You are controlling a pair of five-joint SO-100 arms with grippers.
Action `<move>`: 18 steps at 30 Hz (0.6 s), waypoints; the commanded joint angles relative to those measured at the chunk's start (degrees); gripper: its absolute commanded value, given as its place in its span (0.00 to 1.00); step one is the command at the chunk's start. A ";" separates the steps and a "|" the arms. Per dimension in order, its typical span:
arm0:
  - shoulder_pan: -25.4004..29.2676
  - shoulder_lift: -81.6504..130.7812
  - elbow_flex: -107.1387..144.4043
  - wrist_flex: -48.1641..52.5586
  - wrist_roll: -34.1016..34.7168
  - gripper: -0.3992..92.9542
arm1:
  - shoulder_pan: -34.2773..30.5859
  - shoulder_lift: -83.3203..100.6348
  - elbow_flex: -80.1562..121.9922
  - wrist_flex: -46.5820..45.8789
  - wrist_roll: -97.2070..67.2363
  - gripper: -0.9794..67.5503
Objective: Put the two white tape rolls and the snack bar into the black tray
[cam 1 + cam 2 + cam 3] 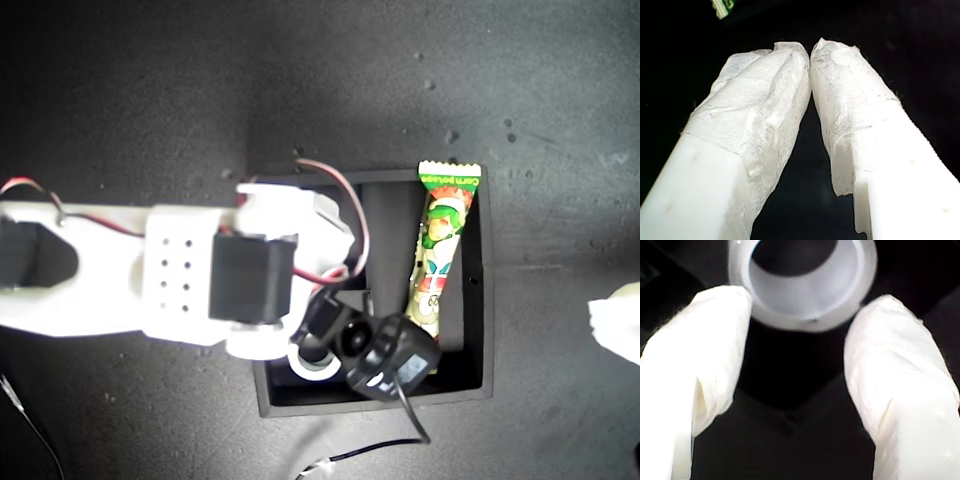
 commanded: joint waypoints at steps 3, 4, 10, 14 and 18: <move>0.35 16.70 6.59 0.88 0.97 0.14 | 2.11 14.06 13.27 0.53 4.13 0.01; 0.44 19.60 8.61 0.88 1.05 0.14 | 2.29 16.26 15.73 0.44 5.01 0.01; 2.11 36.21 18.90 0.88 0.97 0.06 | 3.69 31.20 31.90 -1.58 9.49 0.01; 3.25 45.97 28.21 0.44 0.00 0.01 | 4.75 43.15 44.91 -5.01 11.60 0.01; 3.69 55.55 40.43 -2.81 -2.02 0.01 | 5.71 54.05 57.22 -8.17 13.36 0.01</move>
